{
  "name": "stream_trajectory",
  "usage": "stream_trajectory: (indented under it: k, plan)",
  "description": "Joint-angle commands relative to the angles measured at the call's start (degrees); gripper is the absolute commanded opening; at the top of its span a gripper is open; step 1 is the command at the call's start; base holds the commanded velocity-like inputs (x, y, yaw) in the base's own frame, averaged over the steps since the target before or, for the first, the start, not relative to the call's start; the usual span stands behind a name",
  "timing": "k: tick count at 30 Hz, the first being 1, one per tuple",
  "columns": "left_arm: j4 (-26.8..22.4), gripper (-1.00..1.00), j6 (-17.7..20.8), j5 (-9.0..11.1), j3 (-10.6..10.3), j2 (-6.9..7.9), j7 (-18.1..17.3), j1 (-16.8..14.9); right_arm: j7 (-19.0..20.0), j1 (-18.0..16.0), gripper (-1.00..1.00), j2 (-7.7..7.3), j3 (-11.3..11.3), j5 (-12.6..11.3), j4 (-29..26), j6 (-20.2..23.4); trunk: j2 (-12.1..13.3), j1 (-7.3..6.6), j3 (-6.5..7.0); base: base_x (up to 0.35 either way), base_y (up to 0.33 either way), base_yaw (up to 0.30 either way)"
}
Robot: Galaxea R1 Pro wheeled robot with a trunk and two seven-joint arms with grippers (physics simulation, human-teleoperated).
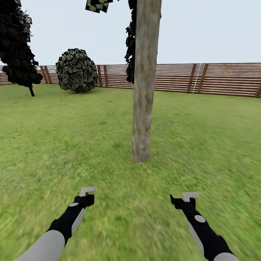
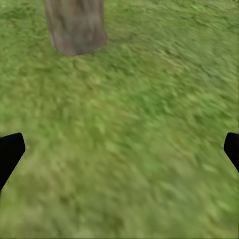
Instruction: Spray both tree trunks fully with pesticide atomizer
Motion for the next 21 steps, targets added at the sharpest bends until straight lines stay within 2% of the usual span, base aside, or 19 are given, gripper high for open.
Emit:
stream_trajectory:
  k: [1,9,21]
  plan:
    - [0.01,-1.00,0.00,-0.01,0.00,0.00,0.00,0.00,0.00,0.00,1.00,0.01,0.01,-0.01,0.01,0.00,0.00,0.00,0.00,0.338,0.083,0.000]
    - [-0.02,-1.00,0.00,-0.03,-0.02,0.00,0.00,0.00,0.00,0.00,1.00,0.00,-0.07,-0.02,0.00,-0.08,0.00,0.00,0.01,0.338,0.021,-0.024]
    - [0.00,-1.00,0.00,-0.02,0.15,0.00,0.00,0.00,0.02,0.00,1.00,-0.01,-0.04,-0.02,0.00,0.00,0.00,0.00,0.30,0.338,0.000,-0.261]
